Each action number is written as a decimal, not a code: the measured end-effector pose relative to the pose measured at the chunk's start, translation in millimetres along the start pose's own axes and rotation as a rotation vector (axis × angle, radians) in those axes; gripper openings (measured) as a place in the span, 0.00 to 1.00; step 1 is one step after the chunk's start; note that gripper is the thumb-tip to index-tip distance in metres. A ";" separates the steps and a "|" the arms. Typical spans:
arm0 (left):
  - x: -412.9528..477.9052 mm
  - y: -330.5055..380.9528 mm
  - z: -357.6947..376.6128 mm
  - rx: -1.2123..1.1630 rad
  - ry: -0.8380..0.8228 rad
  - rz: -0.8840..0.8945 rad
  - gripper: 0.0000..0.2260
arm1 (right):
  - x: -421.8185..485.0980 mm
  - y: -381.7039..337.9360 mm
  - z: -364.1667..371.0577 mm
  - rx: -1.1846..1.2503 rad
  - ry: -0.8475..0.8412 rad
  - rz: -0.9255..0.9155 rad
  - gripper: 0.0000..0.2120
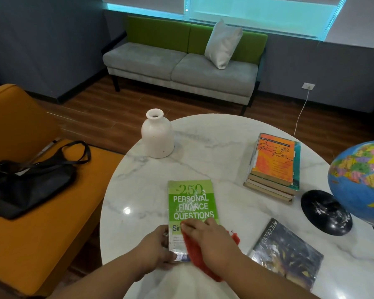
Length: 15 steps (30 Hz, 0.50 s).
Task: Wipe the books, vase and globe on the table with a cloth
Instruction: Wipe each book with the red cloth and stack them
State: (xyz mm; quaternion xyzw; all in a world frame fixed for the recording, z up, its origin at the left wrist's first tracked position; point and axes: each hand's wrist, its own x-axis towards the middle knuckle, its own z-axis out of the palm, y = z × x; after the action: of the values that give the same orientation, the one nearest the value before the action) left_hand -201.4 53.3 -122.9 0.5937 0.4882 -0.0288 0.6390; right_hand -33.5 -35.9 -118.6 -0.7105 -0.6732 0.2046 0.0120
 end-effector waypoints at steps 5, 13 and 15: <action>-0.9 1.3 0.9 -0.026 -0.016 -0.007 0.28 | -2.0 3.1 0.4 0.036 -0.025 -0.009 0.25; -0.9 2.4 0.7 -0.025 -0.021 -0.019 0.28 | 3.0 10.1 3.1 0.025 -0.028 0.044 0.29; -0.4 2.2 0.2 -0.024 -0.020 -0.018 0.28 | 3.8 15.4 -0.9 0.050 -0.047 0.011 0.28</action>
State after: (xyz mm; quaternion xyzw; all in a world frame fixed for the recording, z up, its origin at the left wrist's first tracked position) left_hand -200.1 53.5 -121.1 0.5814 0.4875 -0.0345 0.6505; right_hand -18.5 -33.5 -123.4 -0.7088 -0.6640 0.2380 0.0127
